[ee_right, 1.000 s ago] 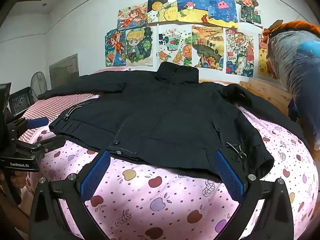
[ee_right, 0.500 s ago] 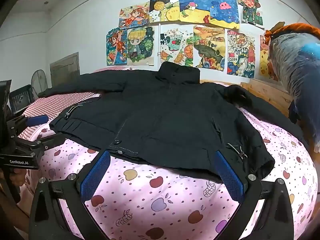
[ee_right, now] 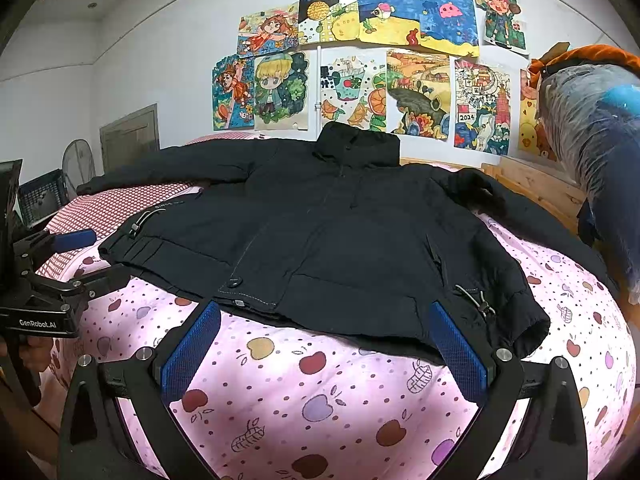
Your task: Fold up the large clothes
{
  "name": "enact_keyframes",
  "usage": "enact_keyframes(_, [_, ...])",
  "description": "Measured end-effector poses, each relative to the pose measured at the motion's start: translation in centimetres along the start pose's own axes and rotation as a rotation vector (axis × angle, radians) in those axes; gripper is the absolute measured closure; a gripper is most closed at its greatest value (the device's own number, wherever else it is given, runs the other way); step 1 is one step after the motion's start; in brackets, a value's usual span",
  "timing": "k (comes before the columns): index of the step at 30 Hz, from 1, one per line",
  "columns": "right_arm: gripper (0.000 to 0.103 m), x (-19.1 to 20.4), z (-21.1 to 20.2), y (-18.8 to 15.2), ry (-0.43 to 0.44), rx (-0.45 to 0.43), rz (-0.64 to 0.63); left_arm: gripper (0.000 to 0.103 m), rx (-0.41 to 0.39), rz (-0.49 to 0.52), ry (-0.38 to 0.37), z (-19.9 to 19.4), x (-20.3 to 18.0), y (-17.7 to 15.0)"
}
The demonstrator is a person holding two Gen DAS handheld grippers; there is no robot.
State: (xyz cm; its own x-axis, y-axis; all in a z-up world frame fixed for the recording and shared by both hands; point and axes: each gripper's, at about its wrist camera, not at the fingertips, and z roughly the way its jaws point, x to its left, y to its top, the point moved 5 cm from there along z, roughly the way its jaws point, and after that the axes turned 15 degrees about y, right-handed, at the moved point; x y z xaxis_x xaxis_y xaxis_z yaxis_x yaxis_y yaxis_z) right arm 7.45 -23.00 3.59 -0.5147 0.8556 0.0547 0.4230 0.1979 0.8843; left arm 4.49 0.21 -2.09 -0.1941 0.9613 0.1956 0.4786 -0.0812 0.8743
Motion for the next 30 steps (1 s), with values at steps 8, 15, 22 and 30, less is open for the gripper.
enact_keyframes(8, [0.001, 0.02, 0.03, -0.02, 0.001, 0.0, 0.0, 0.0, -0.002, 0.0, 0.0, 0.01, 0.01, 0.06])
enact_keyframes(15, [0.001, 0.06, 0.06, 0.07, -0.001, 0.0, 0.0, 0.0, -0.003, -0.001, 0.001, 0.0, 0.31, -0.1])
enact_keyframes(22, [0.001, 0.06, 0.03, 0.16, 0.0, 0.002, 0.0, 0.0, -0.003, -0.001, 0.002, -0.07, 0.45, -0.02])
enact_keyframes(30, [0.001, 0.01, 0.1, 0.08, -0.001, 0.002, 0.005, 0.0, -0.006, -0.001, 0.002, -0.1, 0.43, -0.03])
